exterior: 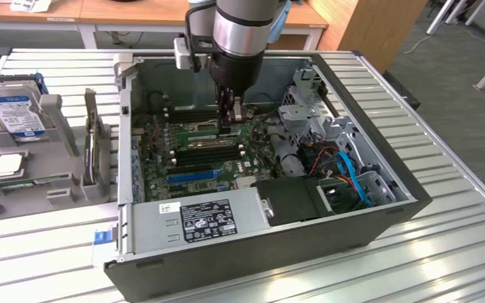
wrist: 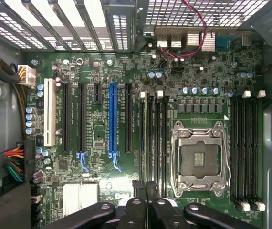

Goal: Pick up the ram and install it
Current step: 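Insert the ram into the slot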

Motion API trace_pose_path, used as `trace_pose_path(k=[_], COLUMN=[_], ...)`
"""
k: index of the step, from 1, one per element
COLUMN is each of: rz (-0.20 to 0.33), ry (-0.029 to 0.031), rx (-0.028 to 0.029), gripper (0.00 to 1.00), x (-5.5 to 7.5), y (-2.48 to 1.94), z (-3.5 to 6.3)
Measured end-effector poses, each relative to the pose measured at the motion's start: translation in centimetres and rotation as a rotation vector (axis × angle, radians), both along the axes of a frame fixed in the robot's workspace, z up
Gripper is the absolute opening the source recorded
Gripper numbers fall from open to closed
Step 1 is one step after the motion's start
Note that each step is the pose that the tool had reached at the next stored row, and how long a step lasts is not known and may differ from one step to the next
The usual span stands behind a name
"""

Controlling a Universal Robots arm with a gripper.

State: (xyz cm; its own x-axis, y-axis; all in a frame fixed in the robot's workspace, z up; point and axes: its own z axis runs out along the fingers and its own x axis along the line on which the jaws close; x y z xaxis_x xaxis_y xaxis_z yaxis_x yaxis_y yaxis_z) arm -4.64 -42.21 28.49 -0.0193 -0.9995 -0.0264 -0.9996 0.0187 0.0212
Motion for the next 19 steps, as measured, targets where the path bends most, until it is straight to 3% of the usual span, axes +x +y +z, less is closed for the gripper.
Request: trace_pose_path(k=[10,19], rz=[0.0,0.0], ry=[0.0,0.0], rx=[0.0,0.0], gripper=[0.11,0.11], x=[0.0,0.1], y=[0.0,0.0], z=[-1.14,-1.23])
